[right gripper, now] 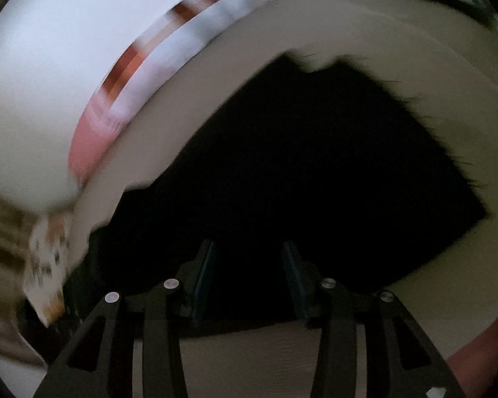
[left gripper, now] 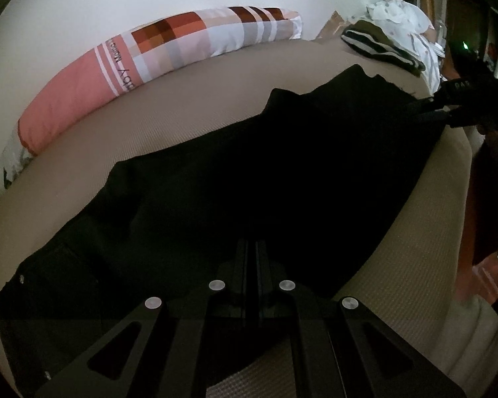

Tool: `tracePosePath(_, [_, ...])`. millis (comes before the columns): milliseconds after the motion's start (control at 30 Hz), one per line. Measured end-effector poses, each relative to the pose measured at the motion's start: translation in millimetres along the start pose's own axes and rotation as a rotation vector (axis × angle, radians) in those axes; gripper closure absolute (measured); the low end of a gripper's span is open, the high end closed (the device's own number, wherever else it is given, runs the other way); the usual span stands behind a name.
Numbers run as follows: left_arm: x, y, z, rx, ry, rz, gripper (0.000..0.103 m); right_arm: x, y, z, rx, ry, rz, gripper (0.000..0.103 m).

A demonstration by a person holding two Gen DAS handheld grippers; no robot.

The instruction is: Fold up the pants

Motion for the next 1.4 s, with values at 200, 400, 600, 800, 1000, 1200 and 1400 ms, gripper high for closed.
tracePosePath(200, [-5.1, -9.1, 0.9, -0.017, 0.016, -0.011, 0.099, 13.1, -52.8, 10.3, -0.008, -0.078, -0.15, 0.063])
tracePosePath(400, [-12.7, -20.3, -0.3, -0.048, 0.047, -0.005, 0.097, 42.3, -82.7, -3.0, 0.026, -0.153, -0.236, 0.073])
tracePosePath(600, [-18.4, -32.2, -4.5, -0.052, 0.053, -0.023, 0.097, 64.2, -88.1, 0.1, 0.016, -0.2, -0.241, 0.099])
tracePosePath(800, [-19.0, -36.4, -10.1, -0.052, 0.054, -0.024, 0.096, 52.5, -79.0, 57.5, -0.123, -0.269, -0.135, 0.1])
tracePosePath(1000, [-20.9, -33.0, -13.7, -0.079, 0.068, -0.008, 0.091, 5.9, -111.2, 43.6, -0.252, -0.168, -0.165, 0.101])
tracePosePath(1200, [-21.8, -31.5, -12.3, -0.122, 0.09, 0.022, 0.091, 2.4, -111.2, 59.4, -0.292, -0.198, -0.164, 0.101])
tracePosePath(1400, [-21.8, -30.0, -12.8, -0.164, 0.103, 0.037, 0.091, -3.6, -119.9, 51.3, -0.343, -0.153, -0.17, 0.101])
Point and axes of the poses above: each gripper's, at about its wrist camera, not at the fingertips, and z roughly against the way its jaws point, y to its left, x to its top, the point moved 10 cm from there along -z, roughly the way its jaws point, and after that the axes turned 13 degrees about z, right-handed, at the moved point
